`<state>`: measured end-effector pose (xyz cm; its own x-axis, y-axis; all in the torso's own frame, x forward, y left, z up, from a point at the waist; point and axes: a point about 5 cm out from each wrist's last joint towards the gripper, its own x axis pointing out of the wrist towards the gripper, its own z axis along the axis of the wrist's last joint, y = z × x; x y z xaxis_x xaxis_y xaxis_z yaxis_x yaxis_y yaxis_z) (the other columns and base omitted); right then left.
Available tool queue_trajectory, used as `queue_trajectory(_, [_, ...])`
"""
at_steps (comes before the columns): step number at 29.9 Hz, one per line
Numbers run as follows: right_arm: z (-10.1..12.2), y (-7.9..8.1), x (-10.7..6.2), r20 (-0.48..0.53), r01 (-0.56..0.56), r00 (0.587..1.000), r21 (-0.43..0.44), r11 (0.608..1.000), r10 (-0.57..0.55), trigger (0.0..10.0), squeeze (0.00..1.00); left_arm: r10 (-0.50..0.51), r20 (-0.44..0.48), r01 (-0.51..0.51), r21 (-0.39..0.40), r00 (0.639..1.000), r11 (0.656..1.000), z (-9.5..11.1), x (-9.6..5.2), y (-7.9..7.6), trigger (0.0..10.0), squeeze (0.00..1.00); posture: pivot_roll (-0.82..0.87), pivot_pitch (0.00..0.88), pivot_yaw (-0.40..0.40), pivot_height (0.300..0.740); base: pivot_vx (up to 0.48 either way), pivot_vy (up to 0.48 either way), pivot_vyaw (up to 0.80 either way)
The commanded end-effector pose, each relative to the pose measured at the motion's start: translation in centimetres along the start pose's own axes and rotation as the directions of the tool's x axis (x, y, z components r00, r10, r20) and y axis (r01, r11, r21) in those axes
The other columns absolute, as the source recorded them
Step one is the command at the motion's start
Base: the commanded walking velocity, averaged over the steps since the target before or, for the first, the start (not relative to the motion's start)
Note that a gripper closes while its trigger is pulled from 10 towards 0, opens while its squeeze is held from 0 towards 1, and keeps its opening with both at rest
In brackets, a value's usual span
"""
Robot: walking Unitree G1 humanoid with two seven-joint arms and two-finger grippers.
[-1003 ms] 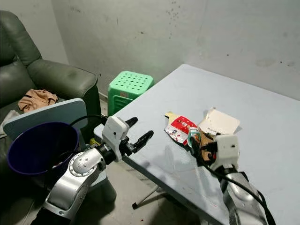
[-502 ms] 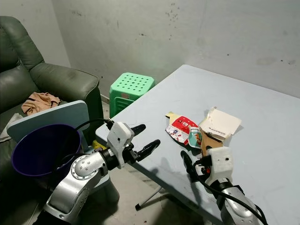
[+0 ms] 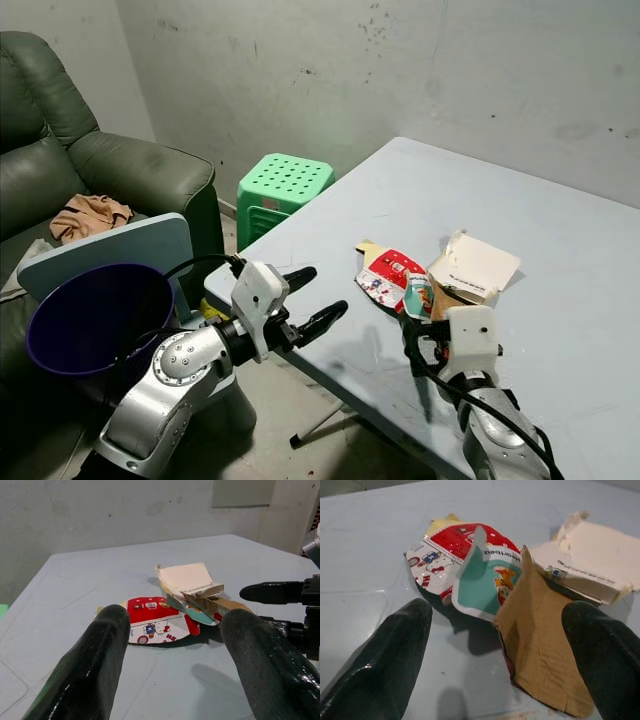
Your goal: Picking trash to rubbish bin
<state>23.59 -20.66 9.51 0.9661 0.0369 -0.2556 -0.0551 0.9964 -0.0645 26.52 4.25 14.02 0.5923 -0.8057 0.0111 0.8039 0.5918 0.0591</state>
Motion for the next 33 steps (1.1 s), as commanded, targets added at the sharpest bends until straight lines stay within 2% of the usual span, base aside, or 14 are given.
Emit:
queue_trajectory(1, [-0.6, -0.4, 0.2, -0.041, 0.012, 0.999, -0.007, 1.0, -0.013, 8.6, 0.0, -0.015, 0.011, 0.015, 0.006, 1.0, 1.0, 0.4, 0.1, -0.3, 10.0, 0.0, -0.09, 0.0, -0.031, 0.74, 0.0, 0.0, 0.0])
queue_trajectory(2, [-0.6, -0.4, 0.2, -0.039, 0.015, 0.999, -0.013, 1.0, -0.015, 7.0, 0.0, -0.016, 0.012, 0.016, 0.006, 1.0, 1.0, 0.5, 0.2, -0.3, 10.0, 0.0, -0.09, 0.0, -0.031, 0.74, 0.0, 0.0, 0.0])
queue_trajectory(3, [-0.6, -0.5, 0.2, -0.036, 0.017, 0.999, -0.017, 1.0, -0.018, 6.5, 0.0, -0.017, 0.013, 0.017, 0.006, 1.0, 1.0, 0.5, 0.2, -0.3, 10.0, 0.0, -0.09, 0.0, -0.031, 0.74, 0.0, 0.0, 0.0])
queue_trajectory(4, [-0.8, -0.5, 0.3, -0.04, 0.023, 0.999, -0.02, 1.0, -0.024, 5.4, 0.0, -0.018, 0.014, 0.018, 0.006, 1.0, 1.0, 0.5, 0.2, -0.4, 10.0, 0.0, -0.09, 0.0, -0.03, 0.74, 0.0, 0.0, 0.0])
queue_trajectory(5, [-0.9, -0.5, 0.3, -0.034, 0.02, 0.999, -0.015, 1.0, -0.021, 2.4, 0.0, -0.018, 0.014, 0.018, 0.006, 1.0, 1.0, 0.5, 0.2, -0.4, 10.0, 0.0, -0.09, 0.0, -0.031, 0.74, 0.0, 0.0, 0.0])
queue_trajectory(6, [-0.9, -0.5, 0.4, -0.029, 0.022, 0.999, -0.023, 1.0, -0.023, 0.0, 0.0, -0.018, 0.014, 0.018, 0.006, 1.0, 1.0, 0.5, 0.2, -0.4, 10.0, 0.0, -0.09, 0.0, -0.032, 0.74, 0.0, 0.0, 0.0])
queue_trajectory(10, [-1.1, -0.5, 0.5, -0.043, 0.037, 0.998, -0.027, 0.999, -0.038, 0.0, 0.0, -0.017, 0.016, 0.017, 0.006, 1.0, 1.0, 0.6, 0.2, -0.4, 10.0, 0.0, -0.08, 0.0, -0.032, 0.74, 0.0, 0.0, 0.0])
queue_trajectory(11, [-1.1, -0.5, 0.6, -0.047, 0.041, 0.998, -0.026, 0.999, -0.042, 0.5, 0.0, -0.017, 0.016, 0.017, 0.006, 1.0, 1.0, 0.6, 0.2, -0.4, 10.0, 0.0, -0.08, 0.0, -0.031, 0.74, 0.0, 0.0, 0.0])
queue_trajectory(12, [-1.1, -0.5, 0.6, -0.042, 0.039, 0.998, -0.027, 0.999, -0.04, 0.0, 0.0, -0.017, 0.017, 0.016, 0.006, 1.0, 1.0, 0.6, 0.1, -0.4, 10.0, 0.0, -0.08, 0.0, -0.031, 0.74, 0.0, 0.0, 0.0])
queue_trajectory(21, [-0.7, -0.7, 1.1, -0.005, 0.052, 0.999, -0.025, 0.998, -0.053, 0.0, 0.0, -0.042, 0.011, 0.042, 0.003, 0.999, 0.999, 0.5, 0.0, -0.8, 10.0, 0.0, -0.08, 0.0, -0.031, 0.74, 0.0, 0.0, 0.0])
queue_trajectory(22, [-0.7, -0.8, 1.2, -0.003, 0.054, 0.999, -0.026, 0.998, -0.054, 1.2, 0.0, -0.043, 0.011, 0.043, 0.003, 0.999, 0.999, 0.5, 0.0, -0.9, 10.0, 0.0, -0.08, 0.0, -0.031, 0.74, 0.0, 0.0, 0.0])
queue_trajectory(25, [-0.6, -0.8, 1.3, -0.002, 0.06, 0.998, -0.023, 0.998, -0.06, 1.2, 0.0, -0.043, 0.01, 0.043, 0.004, 0.999, 0.999, 0.5, 0.0, -0.9, 10.0, 0.0, -0.08, 0.0, -0.031, 0.74, 0.0, 0.0, 0.0])
queue_trajectory(28, [-0.2, -0.8, 1.9, 0.01, 0.076, 0.997, -0.017, 0.997, -0.076, 0.5, 0.0, -0.044, 0.011, 0.044, 0.003, 0.999, 0.999, 0.5, 0.0, -0.9, 10.0, 0.0, -0.07, 0.0, -0.031, 0.74, 0.0, 0.0, 0.0])
queue_trajectory(33, [-0.1, -0.7, 2.3, 0.01, 0.082, 0.997, -0.019, 0.996, -0.082, 0.6, 0.0, -0.044, 0.012, 0.044, 0.002, 0.999, 0.999, 0.6, 0.0, -1.0, 10.0, 0.0, -0.07, 0.0, -0.032, 0.74, 0.0, 0.0, 0.0])
